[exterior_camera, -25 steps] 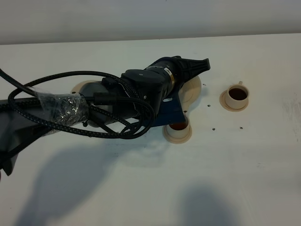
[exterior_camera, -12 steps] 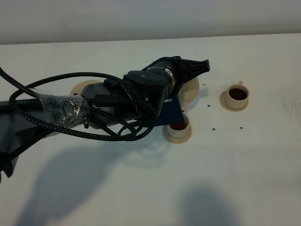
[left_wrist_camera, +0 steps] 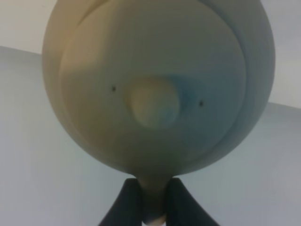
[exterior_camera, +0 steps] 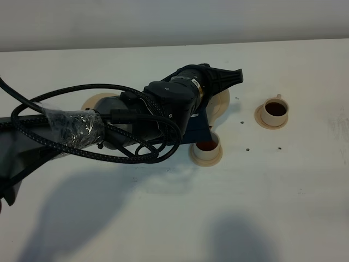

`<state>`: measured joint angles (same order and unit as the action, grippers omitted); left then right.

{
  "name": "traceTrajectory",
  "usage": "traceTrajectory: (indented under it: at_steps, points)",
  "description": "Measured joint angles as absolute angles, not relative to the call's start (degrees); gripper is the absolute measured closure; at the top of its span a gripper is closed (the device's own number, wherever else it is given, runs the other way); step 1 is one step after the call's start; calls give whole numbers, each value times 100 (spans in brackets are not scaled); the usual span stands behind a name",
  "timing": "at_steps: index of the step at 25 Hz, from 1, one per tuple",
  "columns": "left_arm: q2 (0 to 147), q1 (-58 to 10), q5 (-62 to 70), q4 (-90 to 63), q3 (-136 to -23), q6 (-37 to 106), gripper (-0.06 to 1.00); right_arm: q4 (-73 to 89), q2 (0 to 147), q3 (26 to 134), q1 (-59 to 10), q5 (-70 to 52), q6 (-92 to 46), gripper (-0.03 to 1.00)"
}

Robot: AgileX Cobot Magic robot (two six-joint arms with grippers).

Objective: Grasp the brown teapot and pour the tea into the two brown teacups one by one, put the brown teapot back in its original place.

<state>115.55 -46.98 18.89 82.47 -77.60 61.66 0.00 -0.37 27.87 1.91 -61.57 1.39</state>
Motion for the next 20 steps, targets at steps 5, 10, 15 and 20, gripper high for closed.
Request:
traceTrajectory:
  at_steps: [5,10,15,20]
  points:
    - [11555,-4698,1921,8312,-7760,6166,79,0,-37,2787,191,-6157,139,99]
    - [11555,-4698,1921,8426,-7760,6166,79,0,-37,2787,191,-6157,139,99]
    - [11555,-4698,1921,8456,-7760,6181,78,0,-37,2787,191,-6157,139,99]
    - [11555,-4698,1921,8536,-7760,6181,78,0,-37,2787,191,-6157,139,99]
